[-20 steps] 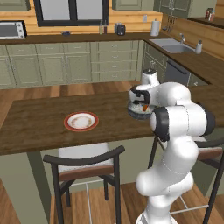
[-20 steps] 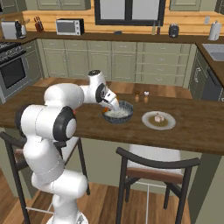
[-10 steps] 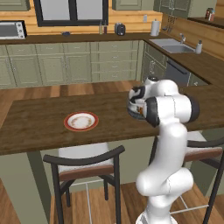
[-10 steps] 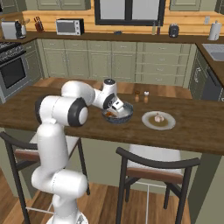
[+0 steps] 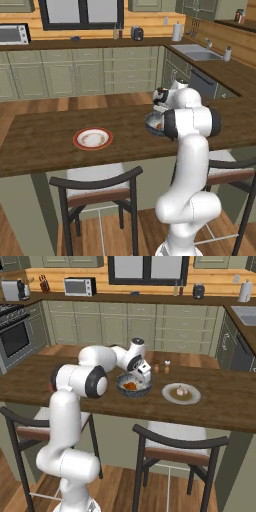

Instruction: Pick the chicken drumstick and garlic from their plates and place them in the bowl. Then put the bowl in the fridge.

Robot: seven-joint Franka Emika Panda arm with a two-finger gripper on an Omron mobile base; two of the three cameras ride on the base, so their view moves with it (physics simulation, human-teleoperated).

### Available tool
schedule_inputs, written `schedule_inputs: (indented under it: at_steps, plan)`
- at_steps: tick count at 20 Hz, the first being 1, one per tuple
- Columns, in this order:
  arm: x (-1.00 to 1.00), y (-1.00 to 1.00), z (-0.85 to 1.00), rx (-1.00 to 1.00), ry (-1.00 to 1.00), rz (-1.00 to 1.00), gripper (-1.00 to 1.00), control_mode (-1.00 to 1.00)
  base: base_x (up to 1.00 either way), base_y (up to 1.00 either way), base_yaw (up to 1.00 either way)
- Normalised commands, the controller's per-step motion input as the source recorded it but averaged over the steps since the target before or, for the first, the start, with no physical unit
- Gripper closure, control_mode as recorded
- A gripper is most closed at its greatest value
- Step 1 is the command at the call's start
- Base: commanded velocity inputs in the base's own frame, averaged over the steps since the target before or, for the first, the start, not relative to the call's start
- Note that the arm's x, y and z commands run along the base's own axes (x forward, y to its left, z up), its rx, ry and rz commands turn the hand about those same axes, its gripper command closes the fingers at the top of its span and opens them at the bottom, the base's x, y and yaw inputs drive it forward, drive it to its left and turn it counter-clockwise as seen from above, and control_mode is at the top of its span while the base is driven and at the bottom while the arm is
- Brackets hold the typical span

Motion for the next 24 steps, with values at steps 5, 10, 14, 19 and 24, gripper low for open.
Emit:
schedule_inputs:
  at_steps: [5, 10, 14, 19, 24]
  plan:
    - [-0.46, -0.73, 0.75, -0.08, -0.09, -0.03, -1.0, -1.0, 0.0, 0.0, 0.0]
    - [0.0, -0.99, 0.0, -0.2, 0.24, -0.09, -1.0, -1.0, 0.0, 0.0, 0.0]
    - [0.04, -1.0, -0.22, -0.13, 0.13, -0.01, -1.0, -1.0, 0.0, 0.0, 0.0]
    - [0.04, -1.0, -0.09, 0.19, 0.16, 0.0, -1.0, -1.0, 0.0, 0.0, 0.0]
    - [0.01, -0.81, -0.6, 0.13, 0.05, 0.0, -1.0, -1.0, 0.0, 0.0, 0.0]
